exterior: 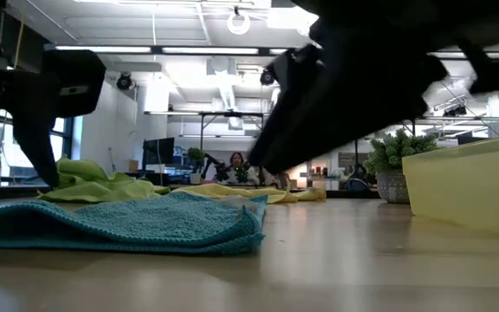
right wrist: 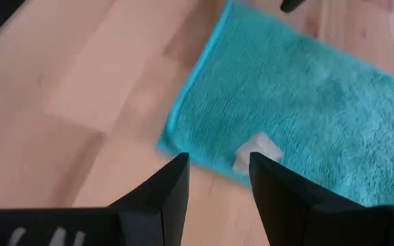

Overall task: Roll microfiber towels into tight, uniform cylinder then place into a basket
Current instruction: Roll the blue microfiber cloth

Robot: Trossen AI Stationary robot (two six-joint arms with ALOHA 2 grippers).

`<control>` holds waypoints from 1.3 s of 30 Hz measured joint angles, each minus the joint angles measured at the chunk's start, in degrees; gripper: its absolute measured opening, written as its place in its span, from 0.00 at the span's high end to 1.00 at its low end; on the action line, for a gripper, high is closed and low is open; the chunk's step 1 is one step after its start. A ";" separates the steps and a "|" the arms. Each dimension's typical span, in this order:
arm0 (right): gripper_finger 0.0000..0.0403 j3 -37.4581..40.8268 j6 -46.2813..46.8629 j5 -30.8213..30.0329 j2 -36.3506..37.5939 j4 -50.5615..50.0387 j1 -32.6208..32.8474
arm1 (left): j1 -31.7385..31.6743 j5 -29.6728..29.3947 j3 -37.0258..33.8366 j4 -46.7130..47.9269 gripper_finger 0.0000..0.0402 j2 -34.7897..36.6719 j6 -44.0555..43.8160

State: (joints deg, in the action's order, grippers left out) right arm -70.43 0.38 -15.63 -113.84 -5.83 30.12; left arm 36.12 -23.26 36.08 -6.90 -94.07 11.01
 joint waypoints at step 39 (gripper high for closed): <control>0.71 -0.07 -12.24 -0.14 -6.12 5.77 -0.47 | -0.51 0.09 2.97 -0.82 0.61 -7.08 -6.21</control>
State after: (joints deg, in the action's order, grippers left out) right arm -70.50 -11.86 -15.77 -119.96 -0.06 29.65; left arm 35.61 -23.17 39.05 -7.72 -101.14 4.81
